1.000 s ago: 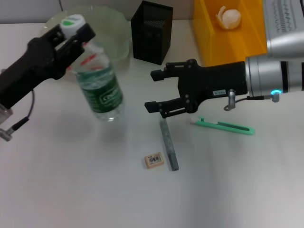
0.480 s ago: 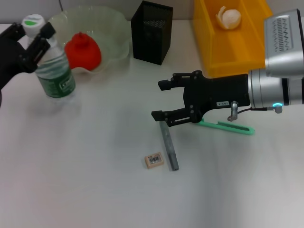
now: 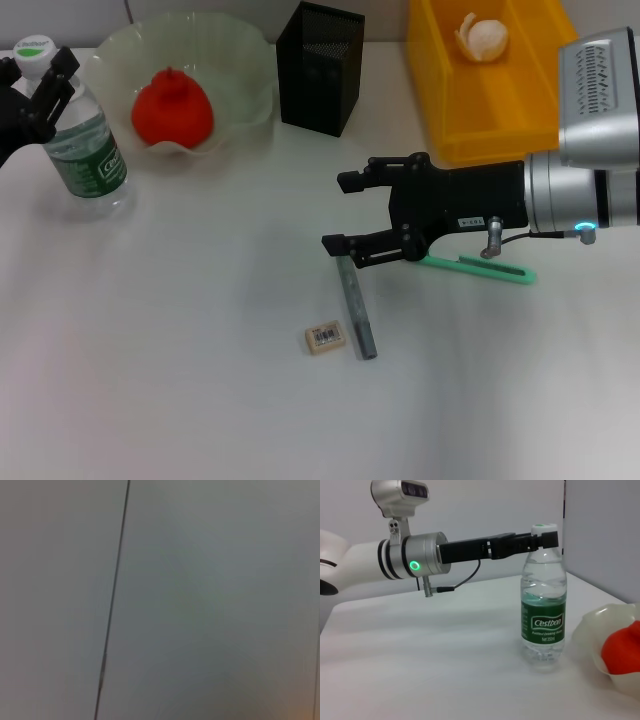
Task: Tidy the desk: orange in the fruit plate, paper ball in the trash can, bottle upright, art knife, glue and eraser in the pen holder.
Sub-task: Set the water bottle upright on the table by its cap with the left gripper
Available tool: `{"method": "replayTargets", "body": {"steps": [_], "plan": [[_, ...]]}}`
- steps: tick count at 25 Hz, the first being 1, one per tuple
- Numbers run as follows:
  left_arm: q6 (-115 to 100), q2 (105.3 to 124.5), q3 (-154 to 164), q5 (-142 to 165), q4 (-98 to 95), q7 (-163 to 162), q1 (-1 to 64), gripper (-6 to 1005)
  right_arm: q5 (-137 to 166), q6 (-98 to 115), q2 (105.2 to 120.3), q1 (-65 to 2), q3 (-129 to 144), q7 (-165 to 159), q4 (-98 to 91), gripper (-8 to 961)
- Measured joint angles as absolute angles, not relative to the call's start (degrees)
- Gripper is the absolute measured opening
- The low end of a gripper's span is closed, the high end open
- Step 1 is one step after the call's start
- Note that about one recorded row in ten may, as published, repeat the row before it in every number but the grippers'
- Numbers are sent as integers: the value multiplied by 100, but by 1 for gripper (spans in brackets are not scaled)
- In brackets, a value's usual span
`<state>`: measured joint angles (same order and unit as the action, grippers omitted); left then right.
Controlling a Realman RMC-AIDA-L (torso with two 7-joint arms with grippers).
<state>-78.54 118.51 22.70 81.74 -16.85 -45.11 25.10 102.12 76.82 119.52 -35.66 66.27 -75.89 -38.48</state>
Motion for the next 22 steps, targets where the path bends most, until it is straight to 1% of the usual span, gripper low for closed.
{"method": "replayTargets", "body": {"steps": [22], "plan": [[-7383,11852,2267,8113,-1573,-4288,2655,443,10203,7593,11953,-3581,6627,-7596,-3849,770]]}}
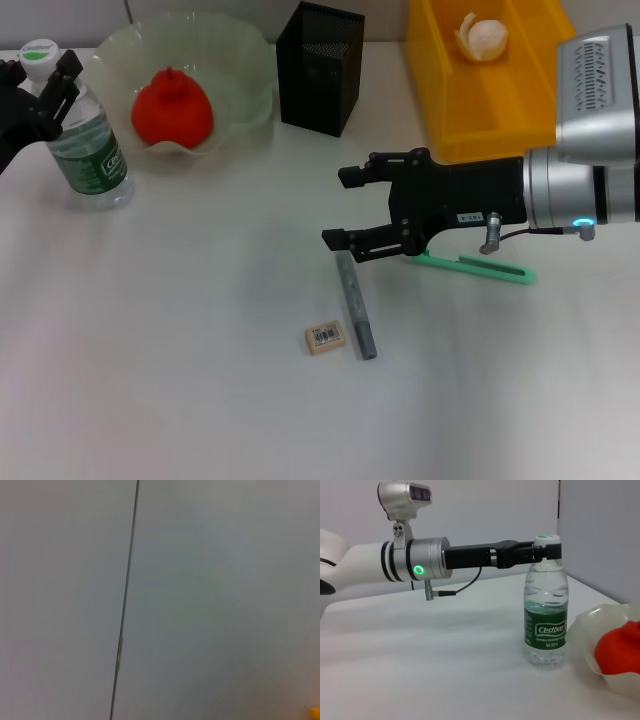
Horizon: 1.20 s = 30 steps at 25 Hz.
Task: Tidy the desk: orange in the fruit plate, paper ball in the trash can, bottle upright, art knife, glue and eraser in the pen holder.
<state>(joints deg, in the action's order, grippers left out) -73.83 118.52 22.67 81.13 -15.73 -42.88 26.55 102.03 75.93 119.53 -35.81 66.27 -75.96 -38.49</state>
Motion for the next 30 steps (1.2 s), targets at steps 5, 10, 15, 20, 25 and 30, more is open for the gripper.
{"method": "replayTargets", "body": {"steps": [5,10,15,20,25,30], "plan": [[-7376,11855,2267,8108,-1573,-4269,2655,441,10203,7593,11953,-3597,6627,-7609,-3849,763],[-7376,11863,2266,8101,-1574,-4224,2654,524,10203,7593,11953,-3597,6627,-7612,-3849,756],[-7399,11864,2267,8101,-1573,-4220,2646,637,10203,7589,11953,-3594,6627,-7621,-3850,749],[-7723,11853,2266,8015,-1574,-4234,2562,758,10203,7585,11953,-3580,6627,-7624,-3849,743],[-9075,11819,2262,7767,-1716,-4614,2249,758,10185,7584,11953,-3569,6581,-7640,-3850,736],[-10431,11798,2329,7769,-2297,-5694,1870,790,10093,7584,11953,-3568,6558,-7719,-3835,729]]}}
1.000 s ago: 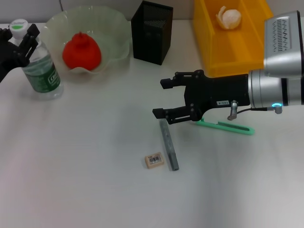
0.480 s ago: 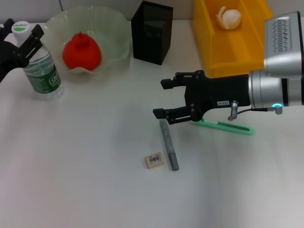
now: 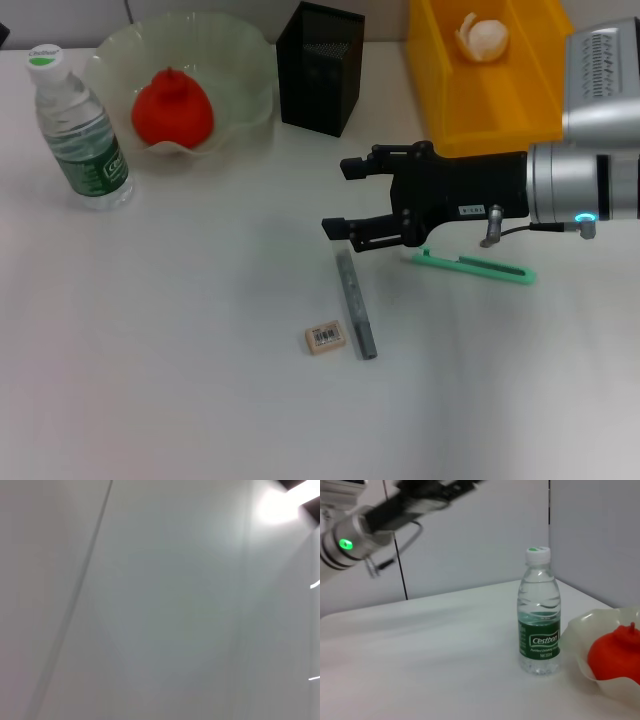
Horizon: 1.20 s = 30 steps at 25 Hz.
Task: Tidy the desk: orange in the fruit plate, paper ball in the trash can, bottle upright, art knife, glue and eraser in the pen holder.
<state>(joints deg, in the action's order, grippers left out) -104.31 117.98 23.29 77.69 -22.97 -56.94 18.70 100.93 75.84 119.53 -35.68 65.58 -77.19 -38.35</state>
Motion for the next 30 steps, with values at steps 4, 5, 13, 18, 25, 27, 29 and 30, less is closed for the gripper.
{"method": "replayTargets", "body": {"steps": [4,5,13,18,25,27,29,30], "plan": [[-10992,11653,2953,8081,-2782,-6598,1772,795,10031,7584,11940,-3588,6556,-7910,-3849,724],[-11008,11601,3196,8187,-2852,-6746,1775,795,10027,7585,11937,-3595,6556,-7993,-3863,722],[-10552,11442,4093,9771,-3037,-7099,2069,794,10579,7645,11870,-3697,6590,-9361,-4438,711],[-10175,11557,4087,10626,-3003,-7069,2247,793,12408,8354,11858,-3994,6615,-11328,-5717,705],[-9963,11589,4105,10982,-3032,-7037,2320,792,14448,9188,11883,-4924,6619,-12550,-5962,695],[-9919,11591,4106,11007,-3023,-7033,2346,792,14759,9216,11900,-5175,6655,-12588,-5725,692],[-9894,11599,4108,11012,-3020,-7032,2358,791,14884,9221,11908,-5375,6793,-12591,-5444,690],[-9888,11605,4109,11014,-3021,-7032,2361,791,14897,9195,11907,-5427,6890,-12590,-5348,688]]}}
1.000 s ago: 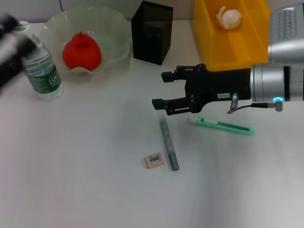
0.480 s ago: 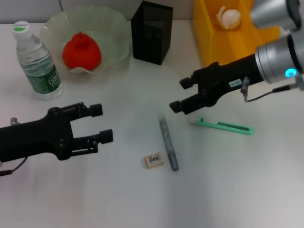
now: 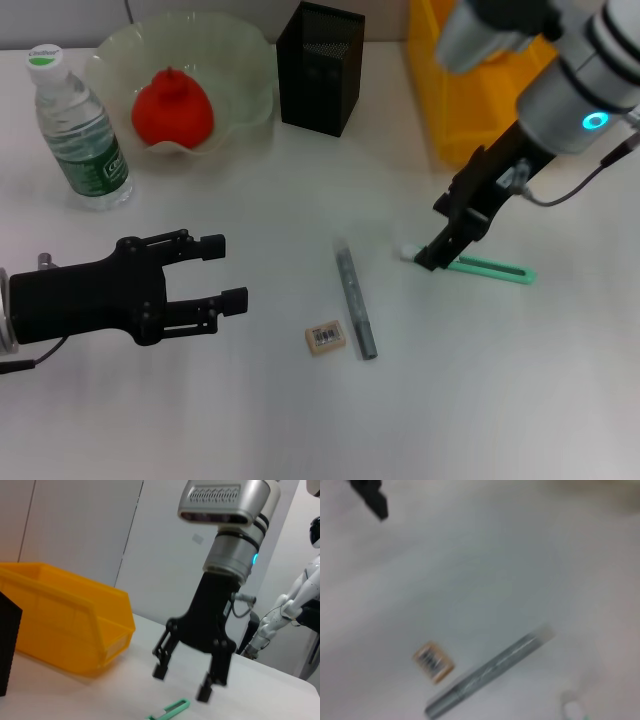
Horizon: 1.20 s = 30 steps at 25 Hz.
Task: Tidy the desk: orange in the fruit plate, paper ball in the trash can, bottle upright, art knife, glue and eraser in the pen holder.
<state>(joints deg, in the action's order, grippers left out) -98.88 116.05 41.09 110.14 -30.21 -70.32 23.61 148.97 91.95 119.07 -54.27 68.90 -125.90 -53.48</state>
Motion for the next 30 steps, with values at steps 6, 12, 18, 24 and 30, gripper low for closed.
{"method": "replayTargets", "body": {"steps": [6,12,18,24,30], "plan": [[-9786,11624,4113,11022,-2988,-7031,2393,791,14923,8744,11916,-5447,7665,-12548,-5071,680],[-9718,11639,4094,11027,-2981,-7031,2398,791,14926,8192,11925,-5426,7862,-12334,-4751,672],[-9690,11644,4089,11028,-2980,-7031,2399,791,14902,7772,11944,-5451,8027,-12208,-4470,664],[-9637,11645,4070,11029,-2979,-7031,2404,791,14868,7578,11944,-5442,8013,-12100,-4340,628],[-9607,11645,4070,11027,-2979,-7031,2433,791,14744,7515,11947,-5470,8036,-11989,-4214,456]]}}
